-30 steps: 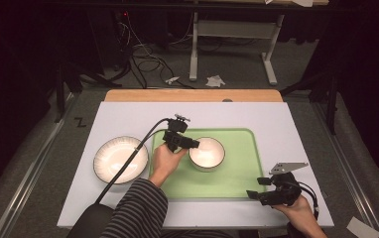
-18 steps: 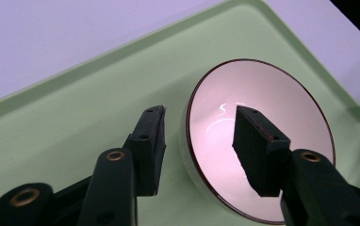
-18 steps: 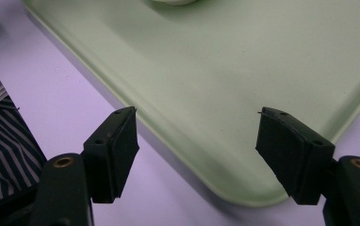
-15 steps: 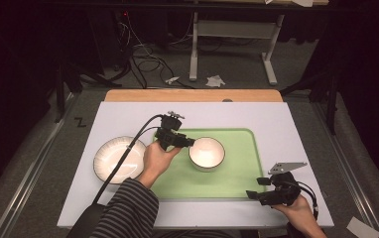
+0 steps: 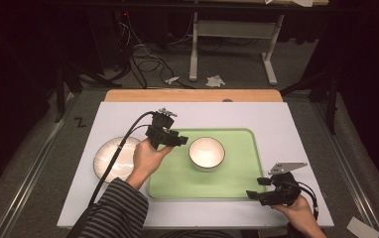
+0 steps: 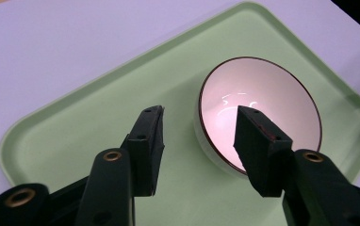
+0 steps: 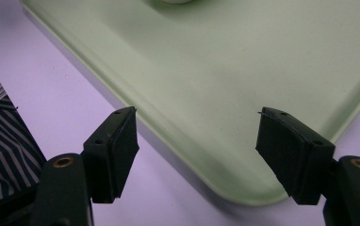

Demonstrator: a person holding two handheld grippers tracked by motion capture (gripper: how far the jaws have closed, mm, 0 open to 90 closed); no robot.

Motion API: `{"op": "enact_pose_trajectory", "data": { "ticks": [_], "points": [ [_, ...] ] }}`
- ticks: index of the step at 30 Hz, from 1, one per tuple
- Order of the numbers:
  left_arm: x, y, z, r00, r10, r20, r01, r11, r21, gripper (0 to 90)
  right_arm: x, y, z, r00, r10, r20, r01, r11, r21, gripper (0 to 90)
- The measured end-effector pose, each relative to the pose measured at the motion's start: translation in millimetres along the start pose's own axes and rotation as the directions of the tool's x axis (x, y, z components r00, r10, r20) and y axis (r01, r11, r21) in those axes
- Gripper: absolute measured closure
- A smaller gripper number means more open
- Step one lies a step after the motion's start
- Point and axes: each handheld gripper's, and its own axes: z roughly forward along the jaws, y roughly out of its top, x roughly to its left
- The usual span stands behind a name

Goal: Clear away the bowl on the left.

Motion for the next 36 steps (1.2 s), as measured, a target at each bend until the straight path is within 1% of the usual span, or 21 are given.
{"op": "enact_pose_trajectory", "data": {
  "ticks": [1,4,8,11,13,14,16,18,19,22,25,26,30,34,36],
  "points": [
    [-0.3,-0.1,-3.7,1.0000,0.001,0.001,-0.001,1.0000,-0.006,52.6,-0.9,-0.5,-0.1,1.0000,0.004,-0.002,-0.004,1.000,-0.005,31.2],
    [-0.4,-0.5,-7.5,1.0000,0.003,0.003,-0.003,0.9999,-0.011,52.5,-0.5,-0.5,-0.3,1.0000,0.004,-0.001,-0.004,1.000,-0.005,31.2],
    [-0.1,-3.5,-16.2,1.0000,0.003,0.003,-0.003,0.9998,-0.022,52.0,0.5,0.4,-0.3,1.0000,0.001,-0.001,-0.001,1.000,0.002,31.2],
    [1.1,-5.4,-20.3,1.0000,0.002,0.008,-0.001,0.9998,-0.021,51.4,0.5,0.1,0.0,1.0000,-0.003,0.001,0.003,1.000,0.001,31.2],
    [4.2,-9.6,-24.9,1.0000,-0.007,0.001,0.007,0.9996,-0.029,51.2,-0.5,-0.8,-0.4,1.0000,0.007,-0.001,-0.007,1.000,-0.004,31.2],
    [4.2,-9.6,-24.9,1.0000,-0.007,0.001,0.007,0.9996,-0.029,51.2,-0.5,-0.9,-0.6,1.0000,0.007,-0.001,-0.007,1.000,-0.005,31.2],
    [7.8,-13.4,-29.2,0.9998,-0.019,-0.005,0.019,0.9991,-0.038,51.2,-0.4,-0.8,-0.3,1.0000,0.002,0.001,-0.002,1.000,-0.004,31.2],
    [12.1,-18.3,-35.9,0.9995,-0.030,-0.011,0.029,0.9985,-0.047,51.2,0.6,0.0,0.3,1.0000,0.006,0.000,-0.006,1.000,0.002,31.2],
    [12.1,-18.3,-35.9,0.9995,-0.030,-0.011,0.029,0.9985,-0.047,51.2,0.6,0.0,0.3,1.0000,0.006,0.000,-0.006,1.000,0.002,31.2],
    [14.3,-23.1,-43.5,0.9992,-0.037,-0.016,0.036,0.9977,-0.057,51.1,0.7,0.2,0.3,1.0000,-0.001,0.004,0.001,1.000,-0.001,31.3],
    [16.7,-27.9,-50.5,0.9989,-0.042,-0.020,0.041,0.9968,-0.069,50.9,-0.3,-0.1,0.2,1.0000,0.007,0.003,-0.007,1.000,0.005,31.1],
    [18.1,-29.9,-52.8,0.9987,-0.047,-0.023,0.045,0.9962,-0.074,50.8,-0.4,-0.4,0.0,1.0000,0.006,0.002,-0.006,1.000,-0.001,31.2],
    [21.7,-35.2,-58.9,0.9979,-0.059,-0.029,0.056,0.9947,-0.086,50.8,0.2,-0.1,0.9,1.0000,0.004,0.002,-0.004,1.000,0.004,31.1],
    [22.0,-39.7,-64.8,0.9974,-0.065,-0.030,0.062,0.9934,-0.097,50.7,0.7,0.0,0.7,1.0000,0.006,0.002,-0.006,1.000,0.005,31.1],
    [21.6,-41.6,-67.4,0.9976,-0.062,-0.031,0.058,0.9935,-0.098,50.6,-0.3,-0.2,0.4,1.0000,0.005,0.003,-0.005,1.000,0.005,31.1]
  ]
}}
